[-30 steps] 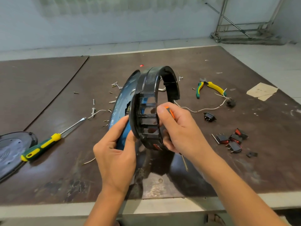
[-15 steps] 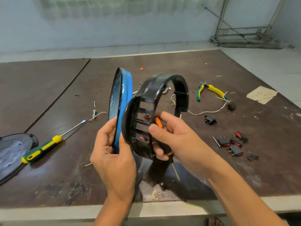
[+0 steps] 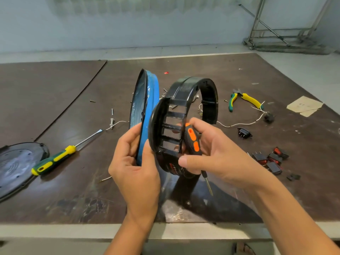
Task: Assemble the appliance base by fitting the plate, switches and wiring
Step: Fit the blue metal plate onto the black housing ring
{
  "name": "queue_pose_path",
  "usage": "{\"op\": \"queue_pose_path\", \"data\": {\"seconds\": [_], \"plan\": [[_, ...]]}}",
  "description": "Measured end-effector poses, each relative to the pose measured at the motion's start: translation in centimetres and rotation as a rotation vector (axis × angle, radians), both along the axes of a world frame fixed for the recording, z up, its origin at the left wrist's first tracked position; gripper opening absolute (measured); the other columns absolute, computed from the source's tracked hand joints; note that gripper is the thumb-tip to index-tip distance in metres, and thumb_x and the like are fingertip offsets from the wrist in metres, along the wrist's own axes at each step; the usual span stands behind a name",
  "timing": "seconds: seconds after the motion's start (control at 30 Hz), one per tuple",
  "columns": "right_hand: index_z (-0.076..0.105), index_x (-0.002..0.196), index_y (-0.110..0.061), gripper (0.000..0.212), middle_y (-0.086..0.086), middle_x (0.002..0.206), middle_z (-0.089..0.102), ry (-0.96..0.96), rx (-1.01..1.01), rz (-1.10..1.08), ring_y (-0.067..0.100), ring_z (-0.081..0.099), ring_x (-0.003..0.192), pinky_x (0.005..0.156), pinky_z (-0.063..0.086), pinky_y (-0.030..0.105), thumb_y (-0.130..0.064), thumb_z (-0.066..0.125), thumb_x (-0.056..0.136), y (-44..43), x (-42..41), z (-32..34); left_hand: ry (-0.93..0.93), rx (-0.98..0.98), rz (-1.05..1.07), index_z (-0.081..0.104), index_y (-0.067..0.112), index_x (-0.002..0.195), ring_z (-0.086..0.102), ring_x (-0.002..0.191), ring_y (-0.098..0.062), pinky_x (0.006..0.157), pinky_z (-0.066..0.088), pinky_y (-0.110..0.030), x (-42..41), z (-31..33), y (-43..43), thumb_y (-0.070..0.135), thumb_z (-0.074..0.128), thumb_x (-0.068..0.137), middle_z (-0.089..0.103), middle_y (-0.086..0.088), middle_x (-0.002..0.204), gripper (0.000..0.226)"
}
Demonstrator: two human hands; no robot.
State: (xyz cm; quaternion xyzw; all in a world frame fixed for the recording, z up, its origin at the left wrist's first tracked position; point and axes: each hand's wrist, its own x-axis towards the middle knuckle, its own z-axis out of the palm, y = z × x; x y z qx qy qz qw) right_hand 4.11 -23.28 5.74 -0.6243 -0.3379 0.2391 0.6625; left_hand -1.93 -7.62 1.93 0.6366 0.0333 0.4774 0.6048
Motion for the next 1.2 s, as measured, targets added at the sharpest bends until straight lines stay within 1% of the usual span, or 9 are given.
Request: {"op": "queue_pose_path", "data": {"seconds": [0.1,0.23,0.37,0.53,0.63,0.83,0.93,1.07,1.2], "plan": [[0.053,0.106,-0.010,0.026,0.002,0.075,0.049,0.028,0.083,-0.115,0.014,0.044,0.063,0.051,0.033,0.030,0.008,0.065,0.090,0.4,0.0,0.0,0.017,0.005,-0.011,0.063,0.005,0.124,0.069,0.109,-0.018,0.091,0.057,-0.030,-0.1,0.0,0.2,-0.001,0.063,0.094,0.073,0.001,0.115,0.030],[0.046,0.103,-0.003,0.017,0.019,0.068,0.033,-0.018,0.073,-0.235,0.023,0.032,0.052,0.044,0.018,0.034,-0.002,0.061,0.096,0.6,0.5,-0.2,0.033,0.018,-0.031,0.063,0.012,0.123,0.069,0.110,-0.013,0.091,0.056,-0.026,-0.2,0.0,-0.2,-0.001,0.065,0.093,0.072,0.008,0.115,0.033],[0.050,0.108,-0.003,0.017,0.011,0.062,0.046,-0.081,0.006,-0.284,0.023,0.041,0.046,0.038,0.032,0.021,-0.011,0.061,0.098,1.2,0.4,-0.7,0.029,-0.031,-0.073,0.063,0.016,0.122,0.069,0.109,-0.013,0.091,0.056,-0.024,-0.2,0.2,-0.3,0.001,0.067,0.092,0.073,0.007,0.115,0.034],[0.056,0.103,0.002,0.018,0.009,0.057,0.058,-0.131,-0.058,-0.317,0.018,0.054,0.047,0.049,0.045,0.025,-0.014,0.062,0.097,2.0,0.1,-1.9,0.032,-0.073,-0.116,0.063,0.023,0.120,0.070,0.108,-0.013,0.089,0.056,-0.024,-0.1,0.4,-0.3,0.001,0.066,0.092,0.074,0.008,0.114,0.036],[0.058,0.111,0.001,0.024,0.020,0.084,0.070,-0.150,0.004,-0.345,0.032,0.069,0.076,0.072,0.059,0.034,-0.016,0.061,0.095,2.0,0.1,-1.5,0.017,-0.090,-0.147,0.062,0.023,0.121,0.070,0.109,-0.012,0.088,0.056,-0.022,-0.2,0.5,-0.5,0.001,0.065,0.092,0.073,0.010,0.115,0.036],[0.058,0.114,-0.006,0.016,0.001,0.079,0.066,-0.005,0.168,-0.383,0.009,0.061,0.070,0.069,0.053,0.021,-0.005,0.056,0.098,1.1,1.3,-1.1,-0.007,-0.110,-0.159,0.062,0.022,0.122,0.069,0.111,-0.013,0.091,0.055,-0.023,-0.2,0.6,-0.1,0.003,0.065,0.093,0.073,0.009,0.117,0.035],[0.063,0.113,-0.012,0.019,0.008,0.102,0.074,-0.044,0.174,-0.448,0.021,0.072,0.094,0.080,0.058,0.032,-0.007,0.061,0.096,0.4,1.9,-0.8,-0.014,-0.133,-0.159,0.062,0.022,0.122,0.068,0.113,-0.015,0.092,0.055,-0.025,-0.2,0.6,0.0,0.004,0.066,0.093,0.073,0.007,0.118,0.035],[0.067,0.106,-0.023,0.023,0.010,0.104,0.070,-0.082,0.312,-0.452,0.028,0.069,0.099,0.083,0.057,0.041,-0.006,0.061,0.093,-1.0,3.0,0.4,-0.011,-0.138,-0.155,0.063,0.022,0.123,0.068,0.114,-0.017,0.093,0.055,-0.027,-0.2,0.6,0.1,0.006,0.067,0.093,0.072,0.002,0.120,0.035],[0.056,0.118,-0.015,0.031,0.007,0.108,0.068,0.008,0.494,-0.362,0.026,0.068,0.099,0.090,0.055,0.048,-0.007,0.062,0.088,-2.5,3.6,1.7,-0.006,-0.116,-0.151,0.062,0.023,0.124,0.067,0.115,-0.017,0.094,0.055,-0.027,-0.2,0.7,0.6,0.008,0.067,0.093,0.072,0.003,0.121,0.035]]}}
